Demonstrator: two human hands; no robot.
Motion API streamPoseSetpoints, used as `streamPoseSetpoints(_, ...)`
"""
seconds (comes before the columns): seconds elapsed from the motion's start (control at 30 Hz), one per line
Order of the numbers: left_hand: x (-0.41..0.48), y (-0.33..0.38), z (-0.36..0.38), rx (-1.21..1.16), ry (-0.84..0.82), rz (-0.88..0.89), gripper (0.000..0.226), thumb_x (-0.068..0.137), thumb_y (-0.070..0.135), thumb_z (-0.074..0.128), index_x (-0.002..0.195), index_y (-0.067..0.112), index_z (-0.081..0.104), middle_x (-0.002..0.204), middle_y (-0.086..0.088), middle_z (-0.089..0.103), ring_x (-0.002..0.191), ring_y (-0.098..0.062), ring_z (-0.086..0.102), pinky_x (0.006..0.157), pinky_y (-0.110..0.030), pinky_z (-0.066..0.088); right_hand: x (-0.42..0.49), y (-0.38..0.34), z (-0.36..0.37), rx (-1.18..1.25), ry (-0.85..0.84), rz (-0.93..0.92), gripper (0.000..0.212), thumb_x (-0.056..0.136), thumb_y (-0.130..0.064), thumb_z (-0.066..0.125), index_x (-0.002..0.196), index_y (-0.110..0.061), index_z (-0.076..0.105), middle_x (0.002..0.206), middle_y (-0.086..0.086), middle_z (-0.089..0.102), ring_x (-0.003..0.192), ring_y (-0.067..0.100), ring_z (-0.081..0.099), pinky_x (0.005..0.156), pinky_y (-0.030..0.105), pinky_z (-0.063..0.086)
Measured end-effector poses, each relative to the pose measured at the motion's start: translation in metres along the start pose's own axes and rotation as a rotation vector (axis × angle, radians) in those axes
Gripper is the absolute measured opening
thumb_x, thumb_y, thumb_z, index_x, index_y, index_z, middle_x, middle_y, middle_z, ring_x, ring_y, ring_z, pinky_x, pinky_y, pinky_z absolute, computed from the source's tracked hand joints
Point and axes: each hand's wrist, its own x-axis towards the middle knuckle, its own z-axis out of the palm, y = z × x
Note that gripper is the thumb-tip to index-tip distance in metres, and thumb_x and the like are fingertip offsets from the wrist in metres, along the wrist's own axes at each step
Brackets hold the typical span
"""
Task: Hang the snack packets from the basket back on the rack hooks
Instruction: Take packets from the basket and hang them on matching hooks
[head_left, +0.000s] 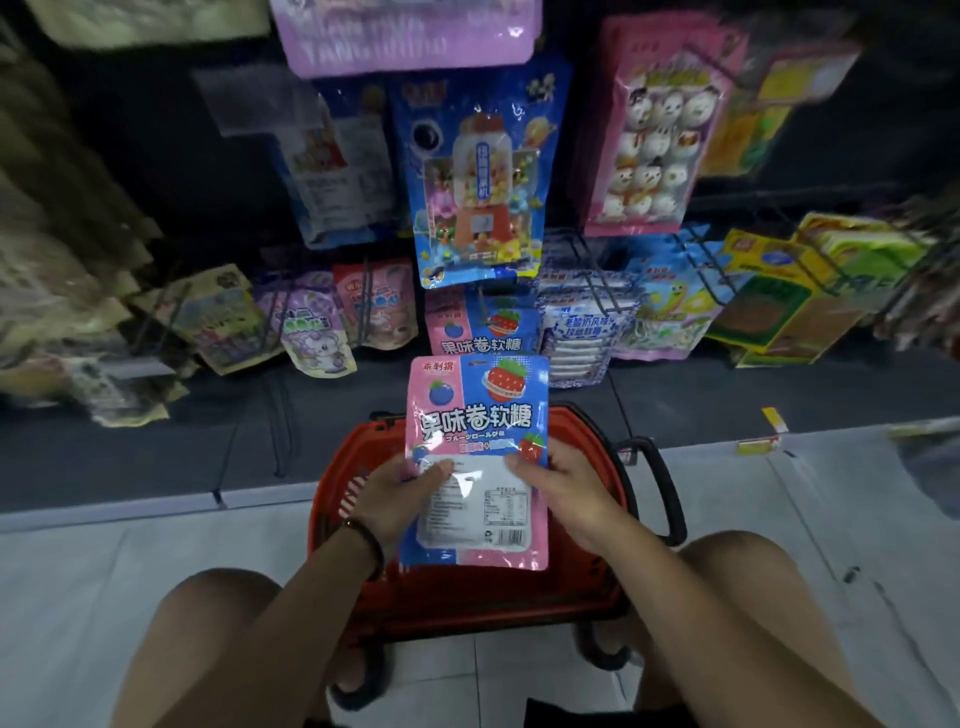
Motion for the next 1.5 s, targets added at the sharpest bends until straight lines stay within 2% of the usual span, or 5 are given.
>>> streamPoseSetpoints(0.37,-0.052,0.02,0.069,0.268,0.221,0.266,0.06,0.065,0.073,0.078,0.114,0.043,0.059,0.12,0.004,0.063,0.106,-0.014,0.067,0.096,-0.041,0.059,-0.01,-0.004,0.005,0.038,0.155,-0.104,0.024,0.093,-0.005,0.078,0.116,-0.011,0.077,0.11,0.004,0.082,0.1,0.017,0.078,0.09,0.035,0.06)
streamPoseSetpoints(0.67,-0.064,0.042,0.088,0.002,0.182,0.283,0.064,0.067,0.053,0.085,0.122,0.026,0.066,0.11,0.007,0.078,0.103,-0.014,0.076,0.09,-0.029,0.06,-0.02,-0.01,0.012,0.084,-0.103,-0.219,0.041,0.086,-0.011,0.063,0.124,-0.003,0.076,0.121,0.01,0.079,0.116,0.02,0.073,0.105,0.031,0.056)
streamPoseSetpoints(0.87,-0.056,0.046,0.062,0.122,0.298,0.247,0.009,0.097,0.013,0.069,0.1,0.018,0.076,0.095,0.003,0.081,0.093,-0.018,0.076,0.07,-0.02,0.057,-0.015,-0.01,0.007,-0.056,0.079,-0.298,0.024,0.092,-0.011,0.069,0.107,-0.024,0.083,0.108,0.0,0.081,0.107,0.023,0.075,0.097,0.039,0.058)
streamPoseSetpoints(1.07,-0.051,0.053,0.04,0.191,0.193,0.199,0.015,0.1,0.021,0.07,0.106,0.011,0.078,0.092,0.004,0.08,0.083,-0.013,0.074,0.066,-0.017,0.055,-0.003,-0.022,-0.017,0.01,0.292,-0.169,0.035,0.095,-0.013,0.078,0.121,-0.035,0.07,0.109,0.001,0.074,0.098,0.012,0.073,0.078,0.015,0.055)
streamPoseSetpoints(1.5,0.009,0.086,0.012,0.299,0.154,0.266,0.007,0.092,0.029,0.08,0.095,0.023,0.078,0.087,0.011,0.082,0.081,-0.003,0.076,0.071,-0.021,0.058,0.059,-0.059,-0.035,-0.155,0.134,-0.263,0.008,0.092,-0.007,0.079,0.097,-0.013,0.079,0.093,0.003,0.083,0.082,0.011,0.077,0.077,0.026,0.061)
